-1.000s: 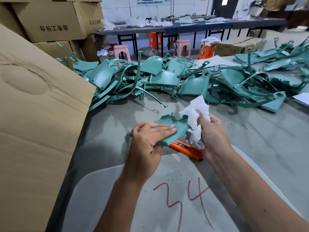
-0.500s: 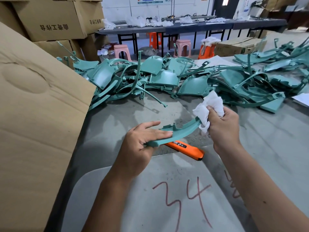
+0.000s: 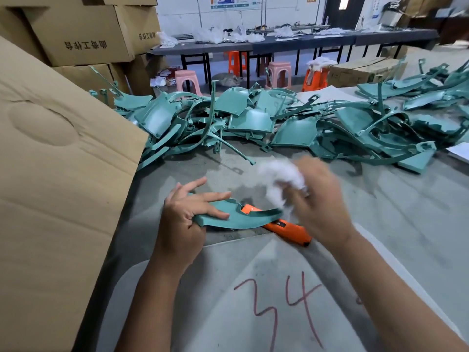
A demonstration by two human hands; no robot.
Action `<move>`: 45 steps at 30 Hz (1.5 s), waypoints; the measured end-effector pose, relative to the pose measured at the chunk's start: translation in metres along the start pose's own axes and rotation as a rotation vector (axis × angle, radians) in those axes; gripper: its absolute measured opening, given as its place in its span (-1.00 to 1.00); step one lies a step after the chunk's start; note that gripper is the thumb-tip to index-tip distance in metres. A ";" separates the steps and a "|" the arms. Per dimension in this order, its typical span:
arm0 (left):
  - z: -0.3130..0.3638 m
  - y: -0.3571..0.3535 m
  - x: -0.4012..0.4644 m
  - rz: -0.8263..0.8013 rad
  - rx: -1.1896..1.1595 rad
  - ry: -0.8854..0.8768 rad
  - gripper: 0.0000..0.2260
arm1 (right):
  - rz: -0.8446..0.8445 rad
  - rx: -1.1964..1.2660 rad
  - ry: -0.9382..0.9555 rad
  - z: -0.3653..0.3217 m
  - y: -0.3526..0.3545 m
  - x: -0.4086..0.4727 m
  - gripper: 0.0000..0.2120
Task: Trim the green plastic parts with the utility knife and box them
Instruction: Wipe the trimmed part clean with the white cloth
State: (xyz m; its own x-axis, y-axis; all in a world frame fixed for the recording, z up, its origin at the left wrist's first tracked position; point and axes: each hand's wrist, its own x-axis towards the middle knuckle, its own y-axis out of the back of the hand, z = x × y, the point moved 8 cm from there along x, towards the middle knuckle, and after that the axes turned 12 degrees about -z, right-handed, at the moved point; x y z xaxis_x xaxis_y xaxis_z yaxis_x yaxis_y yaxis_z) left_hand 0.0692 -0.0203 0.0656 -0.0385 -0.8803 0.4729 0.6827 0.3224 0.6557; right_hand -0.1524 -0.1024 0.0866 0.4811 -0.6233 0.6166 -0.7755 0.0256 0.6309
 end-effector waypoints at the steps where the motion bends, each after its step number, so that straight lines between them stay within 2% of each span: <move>1: 0.001 0.000 -0.001 0.006 0.031 -0.003 -0.60 | -0.209 -0.092 0.050 -0.010 -0.026 0.001 -0.80; 2: 0.001 0.001 -0.001 0.010 0.052 -0.005 -0.58 | -0.371 -0.200 0.048 -0.013 -0.049 -0.001 -0.75; 4: 0.000 0.003 -0.002 0.023 0.072 -0.007 -0.57 | -0.502 -0.327 -0.036 -0.006 -0.073 -0.005 -0.73; 8: -0.010 0.012 -0.004 0.078 0.060 -0.003 -0.54 | -0.473 -0.156 -0.043 0.003 -0.060 -0.003 -0.89; 12: -0.009 0.013 -0.005 0.112 0.037 -0.013 -0.69 | -0.447 -0.137 -0.071 0.010 -0.047 -0.002 -0.86; 15: -0.013 0.021 -0.009 0.170 0.000 -0.015 -0.69 | -0.314 -0.347 -0.001 0.005 -0.030 0.001 -0.87; 17: -0.021 0.032 -0.013 0.224 -0.037 0.002 -0.60 | -0.273 -0.432 -0.062 0.013 -0.019 0.002 -0.83; 19: -0.024 0.030 -0.012 0.208 -0.061 0.018 -0.58 | -0.253 -0.488 -0.134 0.023 -0.013 0.001 -0.83; 21: -0.022 0.024 -0.011 0.173 -0.071 0.018 -0.61 | -0.137 -0.568 -0.225 0.036 0.000 0.000 -0.87; 24: -0.022 0.033 -0.014 0.206 -0.055 0.009 -0.68 | 0.131 -0.567 -0.472 0.064 0.039 -0.011 -0.84; 26: -0.022 0.039 -0.014 0.232 -0.038 -0.002 -0.69 | 0.222 -0.512 -0.432 0.061 0.048 -0.014 -0.78; 27: -0.021 0.038 -0.013 0.232 -0.038 -0.011 -0.69 | 0.174 -0.449 -0.329 0.052 0.041 -0.010 -0.80; 28: -0.020 0.036 -0.012 0.223 -0.043 -0.017 -0.67 | 0.047 -0.356 -0.214 0.042 0.025 -0.004 -0.86; 29: -0.019 0.032 -0.011 0.211 -0.048 -0.015 -0.65 | -0.149 -0.261 -0.135 0.033 0.002 -0.001 -0.88; 31: -0.021 0.029 -0.011 0.191 -0.043 0.002 -0.62 | -0.533 -0.170 -0.114 0.027 -0.040 -0.004 -0.75; 32: -0.022 0.030 -0.012 0.190 -0.040 0.010 -0.62 | -0.627 -0.166 -0.140 0.030 -0.049 -0.007 -0.68; 36: -0.023 0.033 -0.013 0.220 -0.027 0.033 -0.64 | -0.580 -0.118 -0.218 0.038 -0.040 -0.008 -0.56; 38: -0.029 0.032 -0.013 0.255 -0.042 0.130 -0.50 | -0.490 -0.158 -0.231 0.037 -0.032 -0.008 -0.54; 40: -0.042 0.026 -0.014 0.293 -0.272 0.313 -0.34 | -0.370 -0.203 -0.200 0.033 -0.023 -0.006 -0.53; 41: -0.049 0.019 -0.015 0.305 -0.489 0.381 -0.31 | -0.321 -0.229 -0.176 0.031 -0.018 -0.004 -0.54; 43: -0.053 0.000 -0.015 0.296 -0.939 0.444 -0.45 | -0.231 -0.270 -0.120 0.023 -0.010 -0.002 -0.53; 45: -0.055 -0.004 -0.016 0.315 -1.161 0.506 -0.62 | -0.143 -0.309 -0.087 0.018 -0.003 -0.001 -0.49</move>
State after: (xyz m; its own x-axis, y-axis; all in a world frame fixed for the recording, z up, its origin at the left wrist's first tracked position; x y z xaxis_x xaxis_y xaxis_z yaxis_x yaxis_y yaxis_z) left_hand 0.1069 -0.0261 0.0231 0.3411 -0.9372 0.0731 0.8498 0.2742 -0.4501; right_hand -0.1583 -0.1160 0.0757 0.5289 -0.7012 0.4781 -0.5359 0.1609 0.8288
